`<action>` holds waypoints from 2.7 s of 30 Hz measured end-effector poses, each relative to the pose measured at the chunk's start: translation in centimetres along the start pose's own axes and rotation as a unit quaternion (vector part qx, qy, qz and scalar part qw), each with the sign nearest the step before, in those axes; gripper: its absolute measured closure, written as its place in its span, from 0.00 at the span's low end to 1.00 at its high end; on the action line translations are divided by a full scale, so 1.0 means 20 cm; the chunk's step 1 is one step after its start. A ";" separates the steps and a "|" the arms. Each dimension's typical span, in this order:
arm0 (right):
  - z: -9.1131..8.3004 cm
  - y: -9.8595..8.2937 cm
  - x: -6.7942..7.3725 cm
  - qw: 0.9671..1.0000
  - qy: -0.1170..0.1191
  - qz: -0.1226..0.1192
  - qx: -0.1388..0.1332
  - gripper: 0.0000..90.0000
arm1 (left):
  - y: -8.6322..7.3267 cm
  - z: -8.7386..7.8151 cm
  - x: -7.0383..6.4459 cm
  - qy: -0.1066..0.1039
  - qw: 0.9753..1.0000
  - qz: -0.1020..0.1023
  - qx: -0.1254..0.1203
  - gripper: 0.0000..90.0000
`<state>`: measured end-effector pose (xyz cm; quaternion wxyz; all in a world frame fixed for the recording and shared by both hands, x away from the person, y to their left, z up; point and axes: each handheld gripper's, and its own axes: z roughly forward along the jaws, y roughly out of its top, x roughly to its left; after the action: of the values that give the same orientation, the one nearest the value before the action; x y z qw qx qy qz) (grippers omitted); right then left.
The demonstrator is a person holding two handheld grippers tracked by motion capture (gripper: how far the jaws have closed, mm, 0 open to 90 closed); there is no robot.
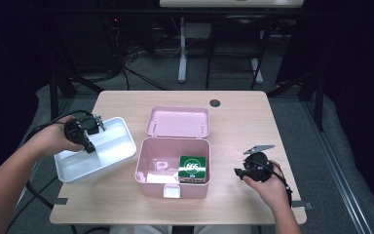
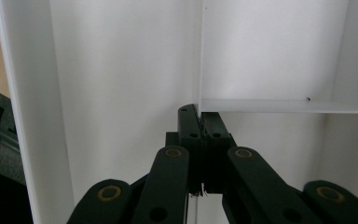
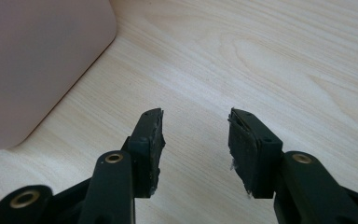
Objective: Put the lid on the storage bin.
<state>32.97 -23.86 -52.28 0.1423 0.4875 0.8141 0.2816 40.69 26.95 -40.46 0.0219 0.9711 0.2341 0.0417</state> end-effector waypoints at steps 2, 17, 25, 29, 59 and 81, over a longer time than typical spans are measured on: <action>0.00 0.00 0.00 1.000 -0.001 0.000 0.000 0.60 | 0.01 -0.02 -0.01 0.001 1.000 0.005 -0.002 0.99; 0.00 0.00 0.00 1.000 -0.005 -0.002 -0.006 0.60 | 0.35 -0.07 -0.18 0.001 0.994 0.107 -0.018 0.99; 0.00 -0.01 0.00 1.000 -0.004 -0.002 -0.008 0.60 | 0.57 -0.08 -0.32 0.001 0.986 0.163 -0.022 0.99; 0.00 -0.01 0.00 1.000 -0.003 0.000 -0.008 0.60 | 0.67 -0.07 -0.39 -0.001 0.982 0.188 -0.024 0.99; 0.00 -0.01 0.00 1.000 -0.002 0.001 -0.011 0.60 | 0.96 0.05 -0.63 -0.005 0.964 0.263 -0.028 0.99; 0.01 -0.01 0.00 1.000 -0.002 0.000 -0.010 0.60 | 0.92 0.15 -0.62 -0.026 0.971 0.233 -0.040 0.99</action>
<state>32.89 -23.98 -52.61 0.1484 0.4863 0.8112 0.2888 38.30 4.78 -43.10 0.0568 0.9979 -0.0014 0.0298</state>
